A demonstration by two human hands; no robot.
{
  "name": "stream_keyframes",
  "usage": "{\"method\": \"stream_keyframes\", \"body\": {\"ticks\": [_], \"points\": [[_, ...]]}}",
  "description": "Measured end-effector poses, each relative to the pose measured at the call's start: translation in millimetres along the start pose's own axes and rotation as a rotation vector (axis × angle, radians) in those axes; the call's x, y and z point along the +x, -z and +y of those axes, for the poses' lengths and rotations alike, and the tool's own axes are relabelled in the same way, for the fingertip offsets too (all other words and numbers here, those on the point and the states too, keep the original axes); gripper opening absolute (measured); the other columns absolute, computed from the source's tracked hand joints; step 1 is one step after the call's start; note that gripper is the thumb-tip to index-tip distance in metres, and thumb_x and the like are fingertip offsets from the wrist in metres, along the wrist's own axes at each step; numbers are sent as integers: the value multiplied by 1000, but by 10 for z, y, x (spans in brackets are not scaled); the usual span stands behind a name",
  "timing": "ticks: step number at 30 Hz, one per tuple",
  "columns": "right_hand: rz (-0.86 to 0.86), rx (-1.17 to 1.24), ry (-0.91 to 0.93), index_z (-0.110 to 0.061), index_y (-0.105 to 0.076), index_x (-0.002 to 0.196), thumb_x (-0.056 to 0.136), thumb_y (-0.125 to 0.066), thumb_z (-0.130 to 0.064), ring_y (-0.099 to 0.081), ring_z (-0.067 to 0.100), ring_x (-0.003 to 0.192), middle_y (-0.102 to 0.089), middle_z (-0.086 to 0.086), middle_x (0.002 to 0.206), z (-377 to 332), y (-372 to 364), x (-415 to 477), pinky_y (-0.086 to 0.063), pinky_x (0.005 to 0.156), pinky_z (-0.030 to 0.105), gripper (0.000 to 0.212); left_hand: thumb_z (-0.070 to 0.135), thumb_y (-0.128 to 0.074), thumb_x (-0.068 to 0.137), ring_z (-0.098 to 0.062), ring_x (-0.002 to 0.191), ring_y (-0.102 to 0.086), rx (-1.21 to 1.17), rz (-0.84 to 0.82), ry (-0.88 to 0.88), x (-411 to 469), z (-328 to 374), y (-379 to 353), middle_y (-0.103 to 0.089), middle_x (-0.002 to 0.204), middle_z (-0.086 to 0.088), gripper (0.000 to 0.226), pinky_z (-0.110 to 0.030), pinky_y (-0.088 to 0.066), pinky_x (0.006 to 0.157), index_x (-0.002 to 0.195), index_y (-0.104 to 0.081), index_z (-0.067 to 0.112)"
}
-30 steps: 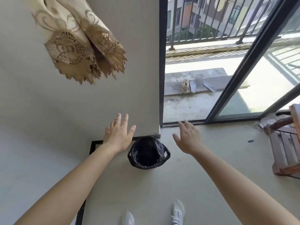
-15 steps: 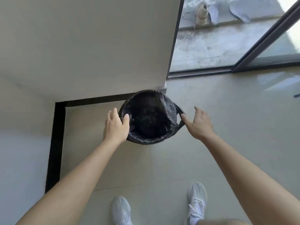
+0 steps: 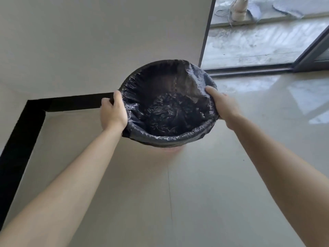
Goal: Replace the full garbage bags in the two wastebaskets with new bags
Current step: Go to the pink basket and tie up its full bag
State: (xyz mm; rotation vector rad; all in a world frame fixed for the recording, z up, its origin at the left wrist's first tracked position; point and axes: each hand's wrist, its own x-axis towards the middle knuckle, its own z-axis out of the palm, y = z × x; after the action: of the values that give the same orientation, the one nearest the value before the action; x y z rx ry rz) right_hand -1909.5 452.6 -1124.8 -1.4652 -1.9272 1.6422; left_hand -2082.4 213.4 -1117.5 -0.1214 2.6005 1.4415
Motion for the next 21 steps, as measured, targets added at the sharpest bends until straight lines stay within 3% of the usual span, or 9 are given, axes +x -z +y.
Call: {"method": "stream_keyframes", "body": {"ticks": [4,7,9,12,15,18,21], "points": [[39,-228,93,-13,-68,87,74,-60,-53,-69,25,87,-72,5,86,-260,79,-174,-57,85,43,42,47,-39,96,-38,108,-56,356,39,-125,-111,262,135,-60,119,-16,50,-40,-40,82,117,-49,2],[32,-505,151,-8,-61,80,83,-54,-38,-64,33,87,-64,9,80,-418,61,-309,-50,70,35,31,33,-44,97,-38,97,-59,539,105,-425,-175,372,194,-63,106,-15,31,-41,-36,77,105,-49,4],[55,-628,206,-10,-58,80,85,-52,-35,-60,33,85,-62,9,82,-460,-31,-356,-45,69,34,26,27,-43,97,-34,85,-59,607,126,-688,-246,370,144,-62,90,-8,18,-40,-35,74,95,-48,9],[128,-643,258,-14,-57,83,84,-53,-34,-56,30,84,-58,5,81,-446,-241,-419,-42,70,33,20,20,-45,98,-26,83,-56,394,-142,-761,-406,520,19,-56,89,-2,8,-35,-36,69,95,-44,12],[149,-695,213,-13,-57,89,84,-52,-35,-54,30,83,-59,7,88,-430,-368,-517,-41,70,33,23,14,-51,95,-22,89,-55,190,-331,-934,-669,880,-43,-55,102,-4,17,-27,-38,77,110,-52,7],[215,-794,199,-13,-58,92,85,-54,-46,-57,31,86,-64,9,97,-388,-250,-571,-41,71,33,34,15,-57,92,-7,72,-48,-1,-358,-1027,-867,1202,41,-49,97,3,22,-16,-37,70,113,-59,10],[361,-626,291,-17,-62,102,83,-60,-59,-62,27,97,-67,2,100,-497,0,-601,-43,76,33,45,23,-61,90,-3,72,-47,-193,-285,-883,-780,1323,236,-44,94,8,18,-10,-39,71,107,-63,19]]}}
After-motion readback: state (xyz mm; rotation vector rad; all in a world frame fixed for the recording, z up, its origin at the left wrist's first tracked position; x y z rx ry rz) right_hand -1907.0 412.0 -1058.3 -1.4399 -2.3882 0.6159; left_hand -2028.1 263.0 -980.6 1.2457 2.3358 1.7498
